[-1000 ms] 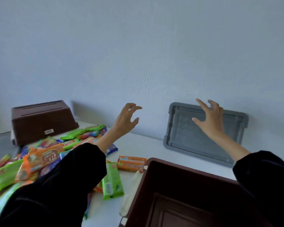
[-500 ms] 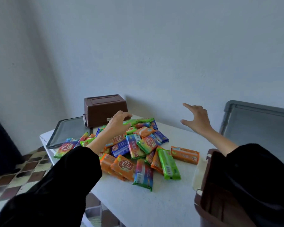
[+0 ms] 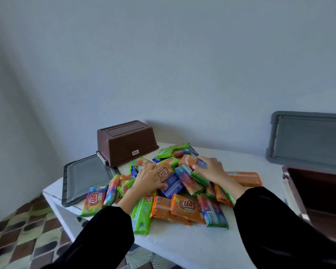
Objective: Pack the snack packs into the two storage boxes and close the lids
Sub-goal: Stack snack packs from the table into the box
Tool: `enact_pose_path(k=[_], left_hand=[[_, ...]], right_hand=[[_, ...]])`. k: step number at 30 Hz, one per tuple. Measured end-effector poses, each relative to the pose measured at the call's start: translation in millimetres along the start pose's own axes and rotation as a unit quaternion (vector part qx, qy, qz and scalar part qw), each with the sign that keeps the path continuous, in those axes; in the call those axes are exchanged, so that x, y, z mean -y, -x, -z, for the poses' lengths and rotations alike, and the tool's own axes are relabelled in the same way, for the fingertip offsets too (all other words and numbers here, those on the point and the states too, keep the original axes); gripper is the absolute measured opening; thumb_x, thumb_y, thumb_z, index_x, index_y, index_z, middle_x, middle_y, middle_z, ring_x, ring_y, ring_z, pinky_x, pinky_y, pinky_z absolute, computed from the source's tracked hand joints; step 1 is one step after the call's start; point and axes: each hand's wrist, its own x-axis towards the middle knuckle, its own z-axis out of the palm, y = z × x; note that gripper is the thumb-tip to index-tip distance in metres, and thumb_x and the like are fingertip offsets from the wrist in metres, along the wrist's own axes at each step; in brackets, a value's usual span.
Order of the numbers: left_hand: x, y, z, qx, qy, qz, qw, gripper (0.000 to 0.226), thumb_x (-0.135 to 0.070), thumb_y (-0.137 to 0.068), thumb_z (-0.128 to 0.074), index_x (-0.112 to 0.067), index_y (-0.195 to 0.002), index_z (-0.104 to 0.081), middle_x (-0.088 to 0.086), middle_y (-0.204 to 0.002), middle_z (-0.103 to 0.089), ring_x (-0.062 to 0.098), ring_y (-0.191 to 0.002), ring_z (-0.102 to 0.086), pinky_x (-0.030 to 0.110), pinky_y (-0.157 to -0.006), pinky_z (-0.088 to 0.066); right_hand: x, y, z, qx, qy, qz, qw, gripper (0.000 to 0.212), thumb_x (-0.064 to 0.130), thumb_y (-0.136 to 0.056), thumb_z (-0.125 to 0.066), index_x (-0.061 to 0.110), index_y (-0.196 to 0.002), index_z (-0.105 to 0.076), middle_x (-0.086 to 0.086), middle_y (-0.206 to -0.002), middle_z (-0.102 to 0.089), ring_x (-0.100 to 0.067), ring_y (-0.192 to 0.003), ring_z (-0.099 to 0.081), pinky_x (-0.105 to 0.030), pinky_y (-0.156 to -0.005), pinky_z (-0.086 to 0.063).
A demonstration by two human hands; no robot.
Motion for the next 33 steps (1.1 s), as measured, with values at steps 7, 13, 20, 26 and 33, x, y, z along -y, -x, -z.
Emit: enact_pose_path(k=[7,13,20,26,33], left_hand=[[20,16,4,-0.099,-0.052,-0.069,0.991,0.061,-0.035,-0.083,-0.062,-0.021,-0.139,-0.042,-0.001,-0.143,-0.042,0.017,-0.135,-0.030,0.035,-0.114,-0.021],[37,30,20,-0.096,-0.090,-0.052,0.990,0.066,-0.035,-0.078,-0.065,-0.021,-0.139,-0.043,0.001,-0.142,-0.044,0.022,-0.128,-0.040,0.036,-0.105,-0.030],[2,22,2,-0.116,-0.165,-0.025,0.979,0.071,-0.046,-0.077,-0.066,-0.005,-0.130,-0.044,0.012,-0.138,-0.045,0.026,-0.129,-0.040,0.034,-0.107,-0.033],[-16,19,-8,-0.085,-0.241,0.007,0.967,0.069,-0.026,-0.086,-0.057,-0.017,-0.144,-0.022,0.015,-0.137,-0.041,0.031,-0.124,-0.041,0.037,-0.094,-0.048],[-16,19,-4,-0.079,-0.237,0.031,0.968,0.065,-0.035,-0.086,-0.060,-0.016,-0.141,-0.031,0.010,-0.141,-0.039,0.026,-0.125,-0.041,0.032,-0.090,-0.050]], right_hand=[[-1,4,-30,0.032,0.033,-0.071,0.996,0.054,0.046,-0.097,-0.025,0.016,-0.141,-0.032,-0.013,-0.144,-0.042,-0.030,-0.131,-0.040,-0.039,-0.104,-0.037],[3,32,-26,0.036,-0.038,0.028,0.998,0.056,0.034,-0.092,-0.051,0.021,-0.143,-0.032,-0.005,-0.152,-0.029,-0.022,-0.138,-0.032,-0.036,-0.113,-0.029],[-1,51,-23,-0.082,-0.173,0.056,0.980,0.027,0.024,-0.073,-0.077,0.011,-0.094,-0.068,-0.007,-0.115,-0.054,-0.019,-0.113,-0.052,-0.008,-0.085,-0.033],[13,40,-18,-0.031,-0.172,-0.081,0.981,0.038,0.036,-0.068,-0.079,0.012,-0.087,-0.055,-0.011,-0.126,-0.058,-0.024,-0.116,-0.053,-0.032,-0.092,-0.043],[16,36,-3,0.069,-0.061,-0.065,0.994,0.088,0.027,-0.067,-0.080,0.015,-0.140,-0.032,-0.010,-0.142,-0.042,-0.025,-0.129,-0.042,-0.033,-0.103,-0.039]])
